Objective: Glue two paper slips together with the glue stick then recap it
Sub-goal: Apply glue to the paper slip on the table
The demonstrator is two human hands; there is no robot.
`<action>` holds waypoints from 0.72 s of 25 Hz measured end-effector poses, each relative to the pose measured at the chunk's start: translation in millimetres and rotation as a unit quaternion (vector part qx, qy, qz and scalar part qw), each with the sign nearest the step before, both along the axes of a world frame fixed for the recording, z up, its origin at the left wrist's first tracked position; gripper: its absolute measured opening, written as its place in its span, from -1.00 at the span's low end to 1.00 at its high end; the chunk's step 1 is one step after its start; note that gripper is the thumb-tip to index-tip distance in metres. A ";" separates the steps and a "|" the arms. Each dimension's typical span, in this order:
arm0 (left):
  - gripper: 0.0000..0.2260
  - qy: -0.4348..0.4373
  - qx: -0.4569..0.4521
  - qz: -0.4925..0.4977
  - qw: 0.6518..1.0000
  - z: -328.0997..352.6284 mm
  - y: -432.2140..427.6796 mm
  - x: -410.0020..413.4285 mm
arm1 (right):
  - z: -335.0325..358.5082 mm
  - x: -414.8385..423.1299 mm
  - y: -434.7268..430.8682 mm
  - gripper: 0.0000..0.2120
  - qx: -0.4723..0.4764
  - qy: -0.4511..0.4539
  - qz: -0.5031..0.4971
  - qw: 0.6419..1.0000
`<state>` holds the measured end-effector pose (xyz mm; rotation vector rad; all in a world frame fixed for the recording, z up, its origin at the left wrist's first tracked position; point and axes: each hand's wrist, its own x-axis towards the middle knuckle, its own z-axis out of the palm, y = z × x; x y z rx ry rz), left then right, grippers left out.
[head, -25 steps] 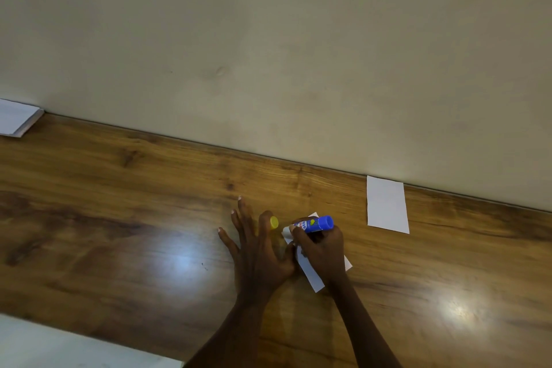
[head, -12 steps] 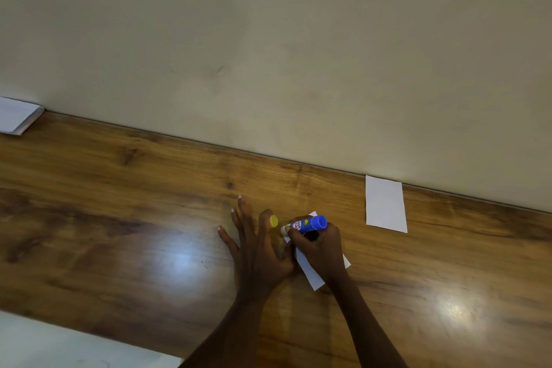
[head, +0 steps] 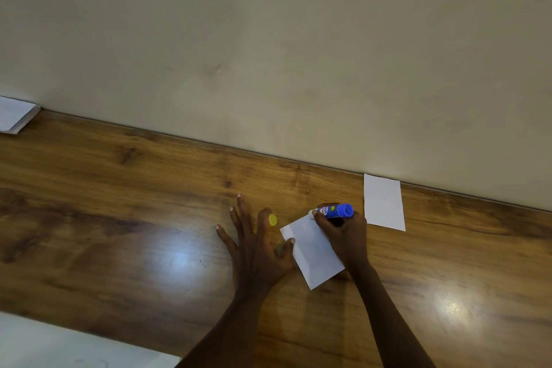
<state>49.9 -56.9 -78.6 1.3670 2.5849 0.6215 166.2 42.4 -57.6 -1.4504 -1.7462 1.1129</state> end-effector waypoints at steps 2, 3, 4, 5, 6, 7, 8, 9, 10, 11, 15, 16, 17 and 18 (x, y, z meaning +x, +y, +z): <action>-0.39 0.004 0.003 0.001 1.000 0.4 0.0 0.0 | -0.6 1.4 1.3 -0.81 0.004 -0.002 -0.009 1.000; -0.39 0.006 0.006 0.002 1.000 0.8 0.0 0.0 | -1.0 1.8 2.0 -0.80 0.006 -0.004 -0.013 1.000; -0.39 0.007 0.008 0.002 1.000 1.2 -0.2 0.0 | -1.3 2.3 2.5 -0.80 0.005 -0.005 -0.016 1.000; -0.40 0.009 0.009 0.002 1.000 1.5 -0.2 0.0 | -1.4 3.1 3.0 -0.79 0.000 -0.005 -0.014 1.000; -0.40 0.012 0.011 0.002 1.000 1.7 -0.1 -0.1 | -1.5 4.2 3.1 -0.78 -0.006 0.000 -0.008 1.000; -0.40 0.013 0.012 0.002 1.000 1.6 0.3 0.1 | -1.6 5.8 2.1 -0.78 -0.006 0.015 -0.003 1.000; -0.40 0.013 0.014 0.002 1.000 1.7 0.5 0.2 | -1.0 7.8 -0.4 -0.77 0.001 0.036 -0.005 0.999; -0.40 0.013 0.014 0.001 1.000 2.2 0.8 0.3 | 1.3 9.9 -4.5 -0.74 0.018 0.053 -0.020 0.998; -0.40 0.014 0.014 0.001 1.000 2.7 1.1 0.3 | 4.1 11.7 -9.4 -0.72 0.047 0.056 -0.042 0.996; -0.40 0.018 0.012 0.001 1.000 2.8 1.2 0.3 | 5.1 14.0 -14.9 -0.69 0.082 0.044 -0.063 0.994; -0.41 0.018 0.006 0.000 1.000 1.0 1.4 -0.3 | 0.9 19.0 -47.3 -0.57 0.064 -0.165 -0.077 0.981; -0.40 0.018 0.003 0.001 1.000 0.5 1.5 -0.4 | -0.9 18.3 -56.1 -0.54 0.034 -0.215 -0.064 0.974; -0.40 0.018 -0.001 0.002 1.000 0.2 1.8 -0.4 | -1.4 16.2 -63.6 -0.52 0.023 -0.241 -0.048 0.969; -0.40 0.018 -0.005 0.003 1.000 0.2 1.9 -0.1 | -1.0 13.0 -69.5 -0.51 0.020 -0.241 -0.035 0.970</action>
